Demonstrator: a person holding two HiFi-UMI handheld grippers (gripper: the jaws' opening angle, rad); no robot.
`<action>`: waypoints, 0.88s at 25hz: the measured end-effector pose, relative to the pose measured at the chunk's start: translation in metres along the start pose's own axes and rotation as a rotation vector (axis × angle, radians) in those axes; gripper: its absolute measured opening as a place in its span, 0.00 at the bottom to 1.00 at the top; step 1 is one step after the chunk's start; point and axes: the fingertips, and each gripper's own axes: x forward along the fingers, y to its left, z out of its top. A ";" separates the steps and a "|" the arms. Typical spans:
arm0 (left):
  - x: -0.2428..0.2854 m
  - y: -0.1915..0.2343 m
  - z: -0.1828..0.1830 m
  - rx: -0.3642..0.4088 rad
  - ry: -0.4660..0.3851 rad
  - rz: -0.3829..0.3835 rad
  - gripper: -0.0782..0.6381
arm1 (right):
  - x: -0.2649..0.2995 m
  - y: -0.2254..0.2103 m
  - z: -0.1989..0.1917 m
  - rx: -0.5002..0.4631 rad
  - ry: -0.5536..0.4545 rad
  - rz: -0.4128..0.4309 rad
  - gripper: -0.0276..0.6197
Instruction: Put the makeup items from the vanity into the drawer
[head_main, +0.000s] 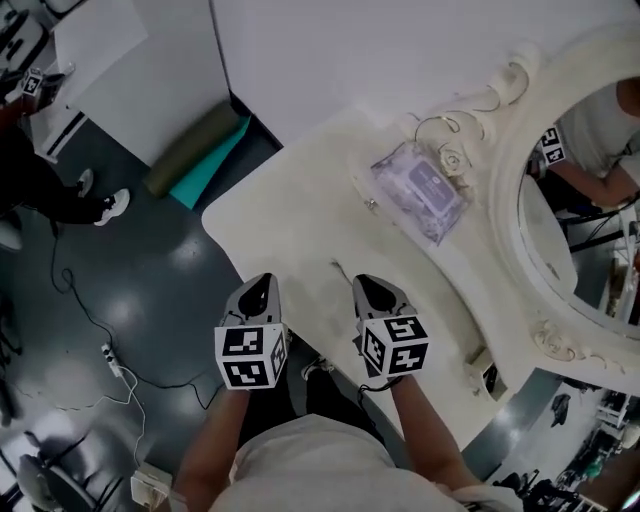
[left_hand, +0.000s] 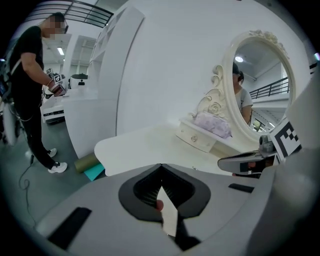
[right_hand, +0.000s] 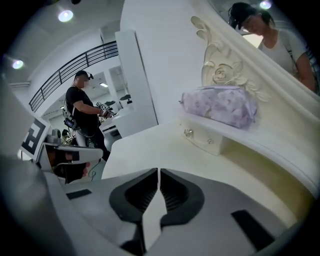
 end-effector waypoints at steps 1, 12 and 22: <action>0.002 0.004 0.000 -0.007 0.003 0.002 0.12 | 0.006 0.003 0.000 -0.008 0.013 0.008 0.08; 0.021 0.051 -0.010 -0.118 0.034 0.030 0.12 | 0.048 0.012 -0.003 -0.108 0.114 0.027 0.12; 0.031 0.075 -0.011 -0.182 0.022 0.058 0.12 | 0.063 0.013 -0.012 -0.223 0.204 0.045 0.20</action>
